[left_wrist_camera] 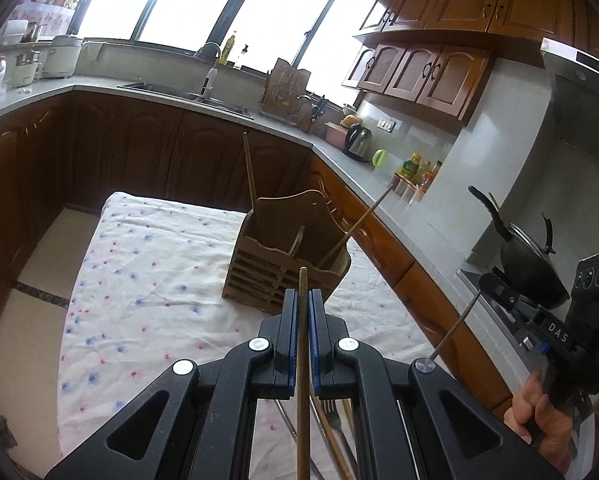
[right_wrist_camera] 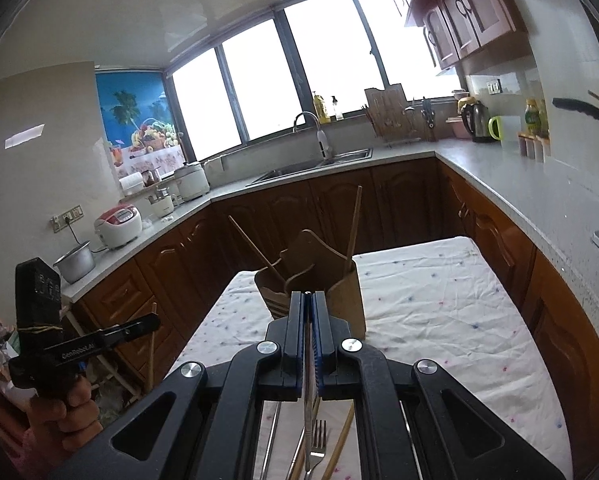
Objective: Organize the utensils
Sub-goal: 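Lift both held chopsticks and carry them over the wooden holder, then drop both chopsticks into the wooden holder by opening both tools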
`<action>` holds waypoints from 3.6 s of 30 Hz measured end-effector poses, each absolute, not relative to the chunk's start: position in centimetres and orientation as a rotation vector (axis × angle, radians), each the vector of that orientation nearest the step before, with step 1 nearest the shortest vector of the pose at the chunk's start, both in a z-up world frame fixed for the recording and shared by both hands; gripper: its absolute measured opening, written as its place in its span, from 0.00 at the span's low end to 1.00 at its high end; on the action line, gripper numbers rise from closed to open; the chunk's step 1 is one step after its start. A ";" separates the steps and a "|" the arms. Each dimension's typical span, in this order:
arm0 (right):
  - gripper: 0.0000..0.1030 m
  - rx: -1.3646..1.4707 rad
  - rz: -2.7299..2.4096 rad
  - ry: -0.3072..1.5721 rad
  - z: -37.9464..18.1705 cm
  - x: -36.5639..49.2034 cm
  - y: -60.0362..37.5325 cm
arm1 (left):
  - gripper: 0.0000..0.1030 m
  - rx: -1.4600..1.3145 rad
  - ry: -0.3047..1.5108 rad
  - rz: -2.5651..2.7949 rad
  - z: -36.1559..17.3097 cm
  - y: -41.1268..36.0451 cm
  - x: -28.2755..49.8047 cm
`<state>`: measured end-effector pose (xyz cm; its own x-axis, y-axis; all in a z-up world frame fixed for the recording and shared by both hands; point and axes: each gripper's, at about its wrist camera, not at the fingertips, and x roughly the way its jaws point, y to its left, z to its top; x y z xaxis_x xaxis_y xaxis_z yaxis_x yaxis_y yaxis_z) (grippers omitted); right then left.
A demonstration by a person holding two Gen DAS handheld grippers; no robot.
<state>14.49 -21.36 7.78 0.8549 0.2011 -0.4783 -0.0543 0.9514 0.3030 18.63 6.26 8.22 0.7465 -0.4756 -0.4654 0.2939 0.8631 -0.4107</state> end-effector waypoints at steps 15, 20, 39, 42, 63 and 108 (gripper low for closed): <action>0.04 0.290 0.135 0.482 8.7 14.3 -21.9 | 0.03 -0.307 0.526 -0.416 9.2 6.7 18.2; 0.04 0.298 0.129 0.461 9.2 15.0 -22.2 | 0.03 -0.292 0.480 -0.410 10.2 6.7 18.7; 0.04 0.306 0.080 0.296 12.4 21.6 -23.0 | 0.03 -0.251 0.198 -0.327 12.4 5.0 24.0; 0.04 0.309 0.067 0.260 12.9 22.7 -23.1 | 0.03 -0.248 0.161 -0.306 12.0 4.2 25.5; 0.04 0.313 -0.005 0.294 5.0 27.7 -22.9 | 0.03 -0.249 0.207 -0.228 0.8 -3.0 35.0; 0.85 0.449 0.076 0.378 4.3 24.5 -25.5 | 0.71 -0.270 0.345 -0.231 4.8 4.1 30.8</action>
<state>24.49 -25.50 4.30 0.9277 0.1543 -0.3399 0.0105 0.8994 0.4370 30.82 4.15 4.78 0.9155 -0.2669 -0.3010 0.1756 0.9383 -0.2978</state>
